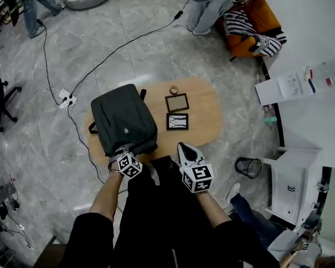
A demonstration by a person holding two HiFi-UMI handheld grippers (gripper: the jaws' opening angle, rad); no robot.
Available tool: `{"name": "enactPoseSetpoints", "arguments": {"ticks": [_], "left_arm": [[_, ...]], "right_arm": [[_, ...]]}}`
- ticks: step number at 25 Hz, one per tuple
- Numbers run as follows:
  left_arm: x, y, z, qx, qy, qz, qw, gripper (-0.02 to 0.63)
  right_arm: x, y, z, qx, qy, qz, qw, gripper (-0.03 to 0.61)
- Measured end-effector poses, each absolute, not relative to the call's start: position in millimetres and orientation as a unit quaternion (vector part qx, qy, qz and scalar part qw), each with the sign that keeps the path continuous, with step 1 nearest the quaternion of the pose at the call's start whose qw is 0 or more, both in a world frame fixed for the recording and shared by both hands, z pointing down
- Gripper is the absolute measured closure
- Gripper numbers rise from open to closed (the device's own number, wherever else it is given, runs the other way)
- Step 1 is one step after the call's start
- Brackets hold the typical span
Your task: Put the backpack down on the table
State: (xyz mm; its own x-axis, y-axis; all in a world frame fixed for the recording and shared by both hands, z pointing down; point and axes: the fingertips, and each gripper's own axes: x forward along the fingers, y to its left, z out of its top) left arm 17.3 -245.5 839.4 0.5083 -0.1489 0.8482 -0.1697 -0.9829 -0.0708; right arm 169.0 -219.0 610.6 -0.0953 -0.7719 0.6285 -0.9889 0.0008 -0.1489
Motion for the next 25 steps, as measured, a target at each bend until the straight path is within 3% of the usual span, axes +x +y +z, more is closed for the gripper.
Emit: {"name": "enactPoseSetpoints", "arguments": {"ticks": [5, 17, 19, 25], "left_arm": [[34.3, -256.9, 861.6, 0.867, -0.102, 0.487, 0.029, 0.544], [36.4, -210.4, 890.3, 0.857, -0.023, 0.505, 0.105, 0.443], [40.0, -195.9, 889.7, 0.853, 0.013, 0.509, 0.113, 0.297], [44.3, -205.8, 880.7, 0.862, -0.046, 0.490, 0.120, 0.284]], "right_arm": [[190.7, -208.4, 626.3, 0.650, -0.668, 0.299, 0.207, 0.568], [187.4, -214.2, 635.8, 0.633, -0.678, 0.306, 0.213, 0.568], [185.2, -217.5, 635.9, 0.632, -0.680, 0.307, 0.211, 0.568], [180.9, -219.1, 635.6, 0.629, -0.682, 0.310, 0.208, 0.568]]}}
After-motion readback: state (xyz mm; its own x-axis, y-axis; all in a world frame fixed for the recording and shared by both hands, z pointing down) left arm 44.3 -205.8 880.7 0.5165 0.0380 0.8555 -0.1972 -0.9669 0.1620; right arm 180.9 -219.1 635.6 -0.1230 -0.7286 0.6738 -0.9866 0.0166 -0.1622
